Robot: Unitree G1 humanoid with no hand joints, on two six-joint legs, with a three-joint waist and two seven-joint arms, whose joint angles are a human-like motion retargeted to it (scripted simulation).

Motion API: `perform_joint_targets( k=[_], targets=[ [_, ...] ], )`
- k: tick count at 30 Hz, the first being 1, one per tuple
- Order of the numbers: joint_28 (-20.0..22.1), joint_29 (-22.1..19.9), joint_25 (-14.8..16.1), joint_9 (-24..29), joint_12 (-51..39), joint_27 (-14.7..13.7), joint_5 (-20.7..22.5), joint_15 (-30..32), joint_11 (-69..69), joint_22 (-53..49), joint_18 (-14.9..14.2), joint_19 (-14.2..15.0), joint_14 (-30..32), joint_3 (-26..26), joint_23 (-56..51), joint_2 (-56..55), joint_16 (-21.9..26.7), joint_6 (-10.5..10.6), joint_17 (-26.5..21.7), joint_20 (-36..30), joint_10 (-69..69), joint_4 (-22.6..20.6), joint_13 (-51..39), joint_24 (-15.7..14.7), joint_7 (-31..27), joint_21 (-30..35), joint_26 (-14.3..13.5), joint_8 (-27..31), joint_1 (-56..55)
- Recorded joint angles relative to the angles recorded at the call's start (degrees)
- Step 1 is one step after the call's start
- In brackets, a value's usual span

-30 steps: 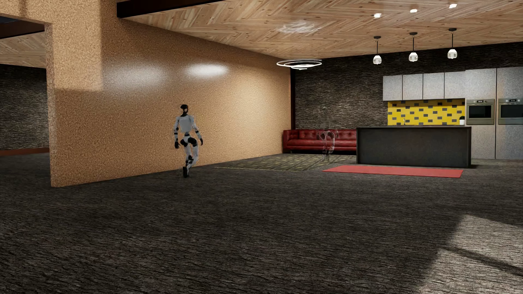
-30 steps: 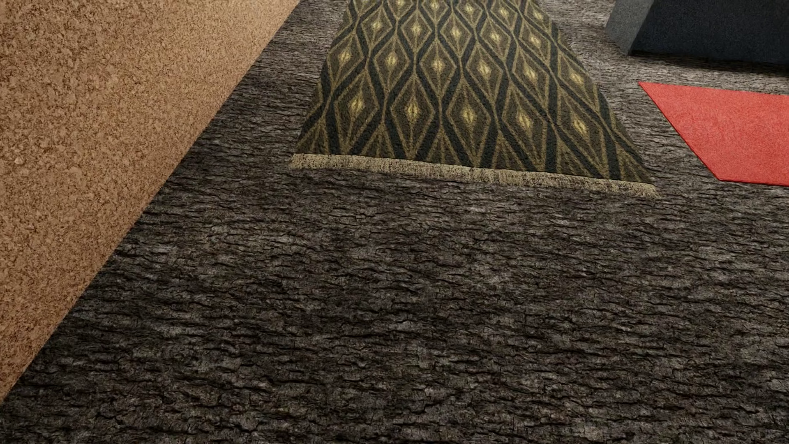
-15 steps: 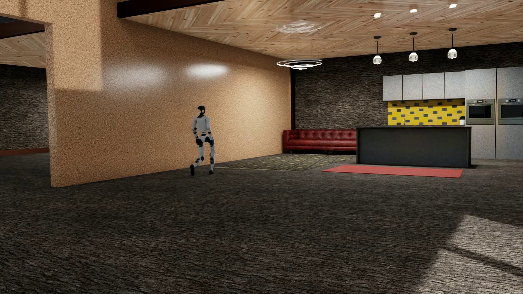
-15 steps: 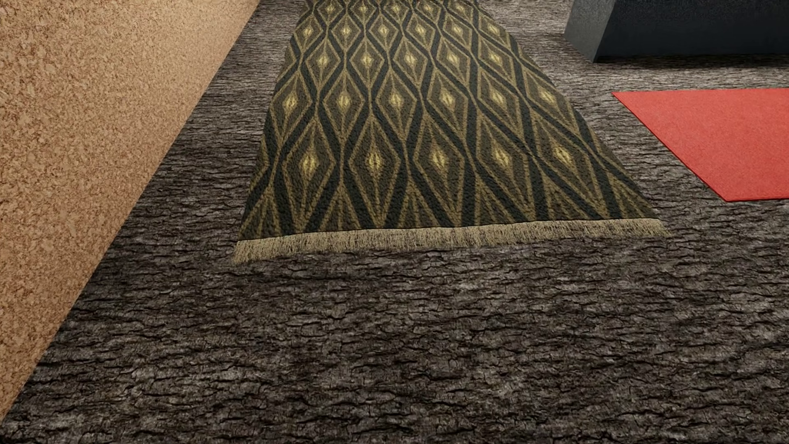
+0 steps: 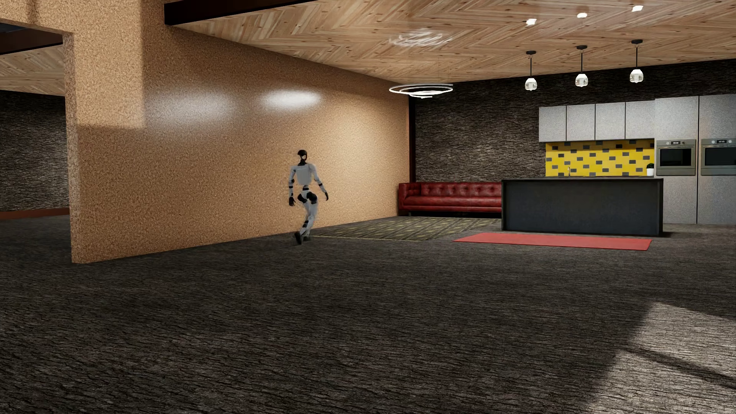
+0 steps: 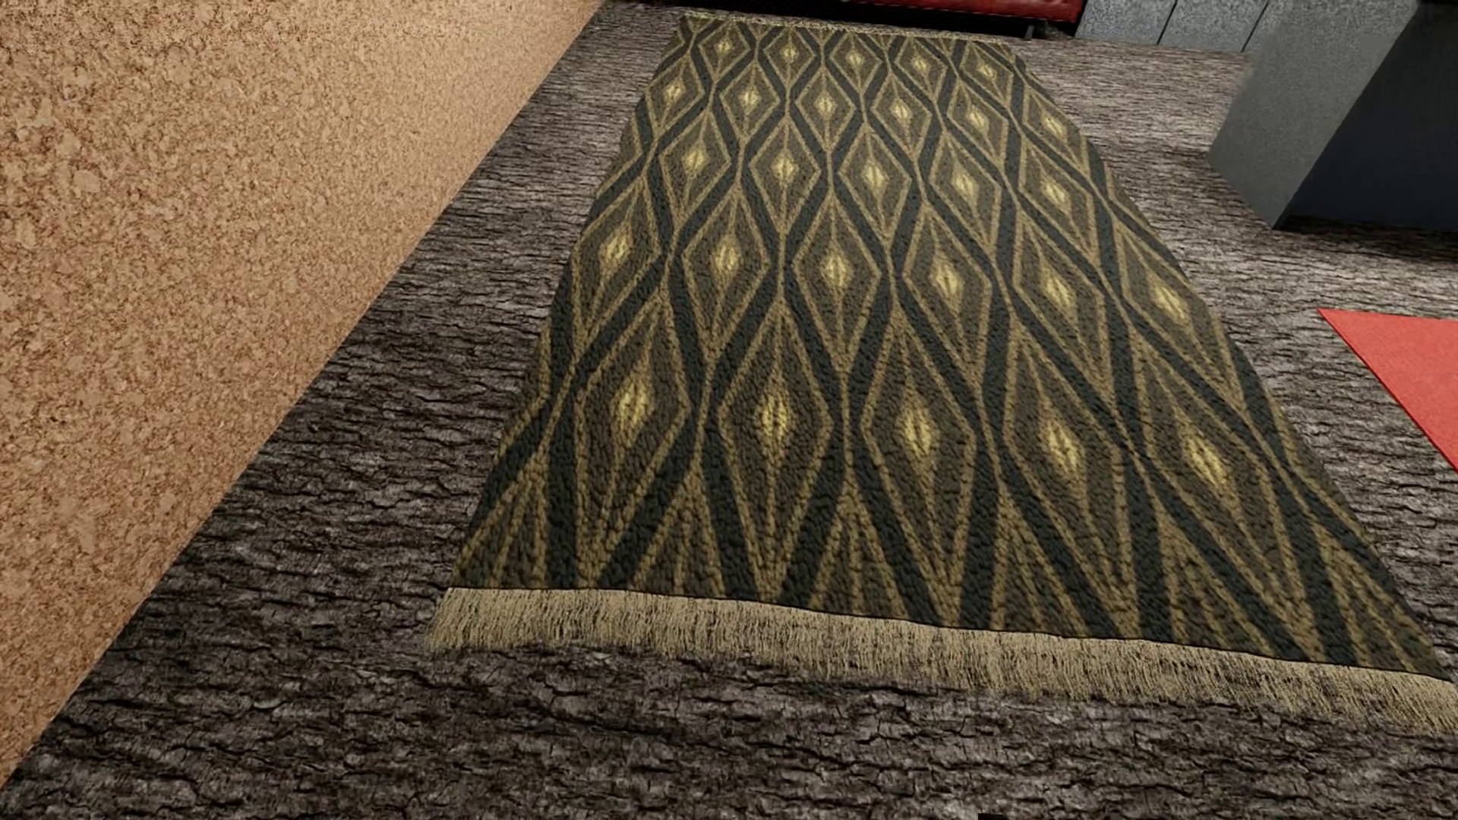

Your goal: Move forward

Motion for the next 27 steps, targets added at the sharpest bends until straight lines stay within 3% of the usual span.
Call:
perform_joint_targets(
  k=[2, 5, 6, 9, 10, 11, 12, 13, 14, 15, 16, 17, 18, 19, 21, 22, 24, 27],
  targets=[
    [0.0, 0.0, 0.0, 0.5, -0.5, 0.0, -0.8, 13.0, 19.3, -2.8, 0.0, 0.0, -7.5, -1.5, -0.2, -12.1, -0.3, 0.8, -0.3, 0.7, 1.6, -2.4, 1.0, 0.0, 0.0, 4.5, 0.0, 0.0, 4.4],
    [0.0, 0.0, 0.0, 2.3, -4.2, 0.0, 0.2, -0.3, 30.9, -6.4, 0.0, 0.0, -11.1, -8.7, 1.6, -25.2, 0.5, 2.5, 1.2, 0.8, -2.8, -3.5, 3.1, 0.0, 0.0, 5.8, 0.0, 0.0, 16.7],
    [0.0, 0.0, 0.0, 2.6, -6.0, 0.0, 0.6, -1.6, 27.4, -7.1, 0.0, 0.0, -11.8, -11.7, 2.1, -29.3, 1.1, 3.1, 1.8, 1.6, -5.2, -3.2, 4.1, 0.0, 0.0, 6.6, 0.0, 0.0, 20.8],
    [0.0, 0.0, 0.0, 3.6, -10.0, 0.0, 0.8, 10.7, 3.5, -13.6, 0.0, 0.0, -15.8, -19.2, -1.2, -36.5, 2.7, 4.1, 1.4, 6.0, -9.5, -2.1, 8.6, 0.0, 0.0, 8.4, 0.0, 0.0, 30.4],
    [0.0, 0.0, 0.0, 3.4, -11.2, 0.0, 0.7, 10.0, -6.4, -16.0, 0.0, 0.0, -17.4, -20.9, -1.8, -37.5, 3.6, 3.7, 1.6, 7.0, -10.1, -1.9, 9.9, 0.0, 0.0, 9.5, 0.0, 0.0, 32.6],
    [0.0, 0.0, 0.0, 3.0, -12.3, 0.0, 1.2, -1.4, -15.4, -17.7, 0.0, 0.0, -19.0, -21.7, -1.9, -36.8, 4.2, 3.4, 2.2, 8.4, -10.6, -1.8, 10.8, 0.0, 0.0, 9.1, 0.0, 0.0, 35.0],
    [0.0, 0.0, 0.0, 2.8, -13.3, 0.0, 1.3, -17.3, -18.3, -18.8, 0.0, 0.0, -20.2, -22.8, -1.0, -35.6, 4.6, 3.1, 2.6, 9.2, -11.0, -1.3, 11.6, 0.0, 0.0, 10.2, 0.0, 0.0, 37.8],
    [0.0, 0.0, 0.0, 2.5, -13.7, 0.0, 1.4, -21.9, -18.1, -19.5, 0.0, 0.0, -19.9, -24.1, -0.5, -35.8, 4.6, 3.2, 2.9, 10.5, -10.1, -0.6, 12.0, 0.0, 0.0, 10.3, 0.0, 0.0, 39.2],
    [0.0, 0.0, 0.0, 2.2, -14.2, 0.0, 2.5, -16.0, -17.8, -19.2, 0.0, 0.0, -17.7, -23.7, 0.6, -38.1, 4.7, 3.6, 3.1, 10.7, -8.1, 0.1, 12.6, 0.0, 0.0, 11.4, 0.0, 0.0, 40.3],
    [0.0, 0.0, 0.0, 1.7, -13.6, 0.0, 4.5, -6.3, -16.5, -18.8, 0.0, 0.0, -13.4, -23.8, 2.2, -38.1, 4.3, 4.0, 3.4, 12.0, -5.8, 1.1, 12.7, 0.0, 0.0, 12.2, 0.0, 0.0, 41.0],
    [0.0, 0.0, 0.0, 1.0, -12.2, 0.0, 6.0, 0.0, -14.5, -16.9, 0.0, 0.0, -4.9, -23.2, 4.5, -38.4, 3.5, 4.5, 3.6, 12.2, -2.3, 1.8, 12.8, 0.0, 0.0, 12.3, 0.0, 0.0, 41.4],
    [0.0, 0.0, 0.0, -0.3, -10.3, 0.0, 7.4, 2.6, -11.4, -14.1, 0.0, 0.0, 6.3, -22.7, 6.3, -38.0, 2.5, 5.1, 3.7, 13.0, 5.1, 3.5, 13.0, 0.0, 0.0, 12.0, 0.0, 0.0, 38.3],
    [0.0, 0.0, 0.0, -0.4, -9.5, 0.0, 8.4, 0.9, -9.9, -11.8, 0.0, 0.0, 14.5, -22.1, 7.6, -35.7, 2.1, 4.9, 4.0, 12.0, 13.4, 4.6, 12.6, 0.0, 0.0, 11.3, 0.0, 0.0, 33.9],
    [0.0, 0.0, 0.0, 0.0, -8.9, 0.0, 9.6, -1.6, -9.1, -9.3, 0.0, 0.0, 13.9, -21.5, 6.4, -33.0, 1.8, 4.9, 3.8, 10.8, 23.2, 5.5, 12.5, 0.0, 0.0, 10.0, 0.0, 0.0, 28.0],
    [0.0, 0.0, 0.0, 0.9, -8.5, 0.0, 10.2, -8.1, -9.9, -4.1, 0.0, 0.0, -5.7, -17.3, 6.2, -24.7, 1.2, 3.7, 3.4, 7.5, 37.1, 5.6, 10.9, 0.0, 0.0, 9.2, 0.0, 0.0, 17.9],
    [0.0, 0.0, 0.0, 1.2, -8.2, 0.0, 9.8, -11.7, -12.1, -2.9, 0.0, 0.0, -8.6, -14.1, 5.8, -19.5, 0.7, 3.2, 2.8, 7.6, 38.6, 5.2, 9.0, 0.0, 0.0, 8.5, 0.0, 0.0, 13.9],
    [0.0, 0.0, 0.0, 2.1, -5.6, 0.0, 7.8, -17.6, -15.2, -3.8, 0.0, 0.0, -10.6, -8.3, 3.3, -11.0, 0.2, 2.1, 1.0, 6.8, 32.2, 4.7, 6.0, 0.0, 0.0, 7.7, 0.0, 0.0, 6.9],
    [0.0, 0.0, 0.0, 2.2, -2.0, 0.0, 5.2, -26.0, -18.4, -6.8, 0.0, 0.0, -4.2, -1.9, 0.6, -1.0, 0.1, 1.4, -0.7, 5.3, 4.2, 4.7, 0.3, 0.0, 0.0, 4.6, 0.0, 0.0, 2.1]
  ],
)
